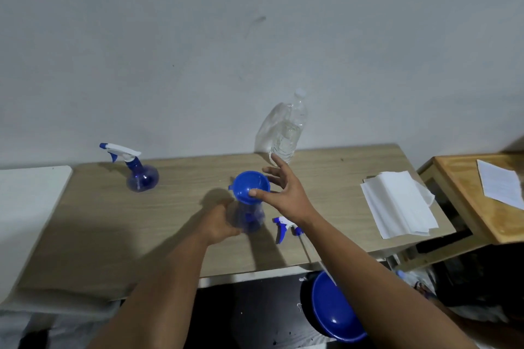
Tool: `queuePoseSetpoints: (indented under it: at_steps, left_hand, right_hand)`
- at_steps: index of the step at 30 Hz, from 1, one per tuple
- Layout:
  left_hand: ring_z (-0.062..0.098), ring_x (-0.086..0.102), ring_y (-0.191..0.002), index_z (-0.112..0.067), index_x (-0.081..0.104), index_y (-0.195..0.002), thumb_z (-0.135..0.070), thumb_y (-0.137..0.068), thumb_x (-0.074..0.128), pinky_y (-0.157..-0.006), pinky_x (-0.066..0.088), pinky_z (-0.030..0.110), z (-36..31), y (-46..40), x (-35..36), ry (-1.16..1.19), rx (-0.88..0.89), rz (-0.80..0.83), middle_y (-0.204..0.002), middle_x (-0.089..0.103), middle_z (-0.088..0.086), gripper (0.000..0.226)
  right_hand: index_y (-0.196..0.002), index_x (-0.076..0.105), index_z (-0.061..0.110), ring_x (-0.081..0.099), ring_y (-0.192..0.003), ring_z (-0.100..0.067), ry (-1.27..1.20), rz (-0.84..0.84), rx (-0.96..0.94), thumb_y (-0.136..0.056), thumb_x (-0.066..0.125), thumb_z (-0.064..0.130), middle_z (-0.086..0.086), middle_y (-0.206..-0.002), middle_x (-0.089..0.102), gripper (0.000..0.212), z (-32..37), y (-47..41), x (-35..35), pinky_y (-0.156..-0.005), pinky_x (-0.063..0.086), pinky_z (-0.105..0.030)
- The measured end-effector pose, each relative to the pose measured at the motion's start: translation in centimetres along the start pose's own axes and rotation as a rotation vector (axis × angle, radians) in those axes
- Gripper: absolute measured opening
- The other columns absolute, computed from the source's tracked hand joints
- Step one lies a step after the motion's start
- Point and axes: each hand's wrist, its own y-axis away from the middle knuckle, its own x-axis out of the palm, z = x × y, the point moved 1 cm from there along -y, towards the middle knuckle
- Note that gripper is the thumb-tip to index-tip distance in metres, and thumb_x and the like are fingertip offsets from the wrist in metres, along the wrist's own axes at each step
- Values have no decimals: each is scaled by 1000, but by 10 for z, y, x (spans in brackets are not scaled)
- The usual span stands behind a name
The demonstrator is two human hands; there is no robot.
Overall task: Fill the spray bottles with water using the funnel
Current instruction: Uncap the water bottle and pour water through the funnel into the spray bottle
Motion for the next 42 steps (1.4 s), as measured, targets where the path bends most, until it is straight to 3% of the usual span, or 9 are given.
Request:
queuePoseSetpoints:
  at_steps: [2,7,11,14,17,21,26,33,42]
  left_hand:
    - [18,68,-106,-30,61,-124,-45,-66,77,-91,55,35,-2,-3,-26,-133,-57,-117,-119,70,-5,62]
    - [26,59,-123,-17,57,-138,-28,-89,68,-105,46,35,-82,-27,-84,32,-32,-442,-140,60,6,51]
    - [20,53,-132,-24,48,-146,-49,-82,75,-108,46,40,-156,-59,-86,84,101,-366,-146,54,-2,73]
    - [22,47,-139,-22,38,-153,-46,-80,80,-110,42,36,-200,-86,-69,57,181,-287,-153,47,1,88]
    - [25,48,-136,-18,38,-150,-37,-79,83,-97,39,27,-222,-118,-49,50,206,-262,-147,51,1,87]
    - [23,49,-135,-21,30,-154,-40,-73,88,-107,45,37,-227,-153,-33,96,188,-249,-149,50,0,101]
    - [23,60,-117,-26,40,-140,-40,-72,88,-96,53,40,-229,-156,-20,107,212,-295,-135,59,0,85]
    - [20,56,-127,-28,38,-144,-40,-71,89,-103,49,38,-253,-125,2,127,277,-293,-145,53,-2,90]
    - [18,53,-129,-27,39,-141,-40,-70,90,-101,48,36,-259,-68,43,129,245,-295,-142,53,-1,89]
  right_hand:
    - [-155,46,31,64,-125,-14,1,-115,-24,-83,90,28,-1,-134,65,85,14,-12,-17,-97,59,-27]
    - [-140,62,20,67,-115,-14,171,-420,-127,-94,77,37,0,-122,71,51,65,-62,-67,-104,55,-38]
    - [-149,53,19,59,-128,-20,328,-414,-76,-96,73,41,-5,-140,63,62,99,-105,-90,-103,47,-31]
    - [-155,44,16,54,-138,-26,426,-358,-38,-96,72,42,-10,-153,53,70,104,-135,-96,-110,44,-37]
    - [-156,43,13,52,-141,-29,492,-300,-11,-97,71,42,-11,-156,51,71,98,-159,-99,-113,43,-39]
    - [-139,60,12,62,-123,-23,479,-290,-59,-99,70,39,-4,-136,67,49,77,-172,-102,-99,47,-31]
    - [-115,66,19,67,-102,-12,280,-339,-158,-97,72,36,7,-107,72,26,51,-158,-111,-87,52,-28]
    - [-116,70,18,70,-103,-12,197,-444,-221,-95,73,36,10,-106,75,28,60,-125,-127,-90,57,-28]
    - [-112,70,24,70,-101,-13,249,-373,-171,-92,75,39,14,-105,74,25,58,-64,-146,-89,56,-32]
